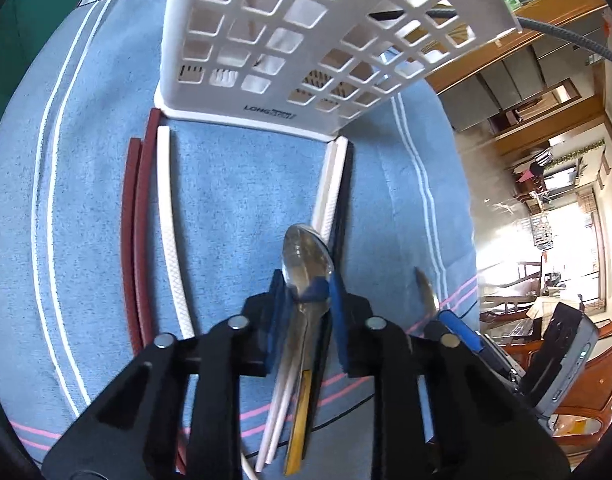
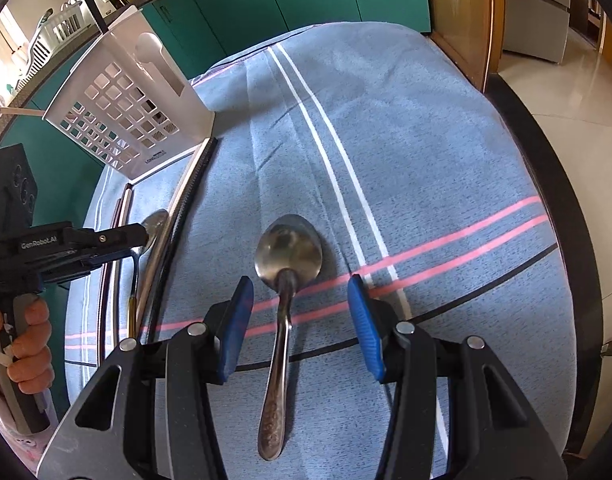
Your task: Organize utensils
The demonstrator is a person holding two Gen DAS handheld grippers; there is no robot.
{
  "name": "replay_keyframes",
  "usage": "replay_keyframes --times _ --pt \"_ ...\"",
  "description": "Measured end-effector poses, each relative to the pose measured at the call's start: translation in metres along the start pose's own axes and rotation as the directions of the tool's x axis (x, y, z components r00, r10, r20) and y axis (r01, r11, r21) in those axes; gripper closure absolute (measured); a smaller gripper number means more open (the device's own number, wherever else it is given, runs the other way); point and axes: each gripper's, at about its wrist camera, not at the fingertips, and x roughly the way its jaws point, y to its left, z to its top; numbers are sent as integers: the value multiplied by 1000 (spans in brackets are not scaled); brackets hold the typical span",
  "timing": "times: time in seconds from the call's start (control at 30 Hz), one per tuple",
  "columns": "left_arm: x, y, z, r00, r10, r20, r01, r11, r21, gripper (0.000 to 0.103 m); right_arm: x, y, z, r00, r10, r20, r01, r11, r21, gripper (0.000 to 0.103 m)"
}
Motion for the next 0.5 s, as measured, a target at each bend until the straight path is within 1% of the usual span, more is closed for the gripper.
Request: replay_keyframes --times 0.07,0.17,0.27,0.33,0.4,0.47,0.5 --pt "-5 -2 -1 1000 -15 12 14 1000 10 92 0 2 1 1000 -8 3 8 1000 -12 54" --pt "-9 -7 -3 1000 -14 22 13 1000 23 96 0 4 4 1000 -22 3 22 999 -26 54" --pt "-14 -15 -5 999 -19 40 18 999 32 101 -2 12 9 997 -77 23 79 995 -66 54" --pt "-15 -19 -6 999 16 52 -19 999 46 102 -4 22 12 993 -114 38 118 986 -117 54" --pt "-16 -19 -4 999 7 43 -9 999 40 102 1 37 15 988 -152 25 154 971 -185 54" --pt "-17 -21 -3 999 11 48 -13 999 35 102 12 48 15 979 -204 7 199 949 -246 55" --pt "-17 -21 -3 999 14 48 -15 999 33 102 17 50 15 973 -229 0 221 939 -262 59"
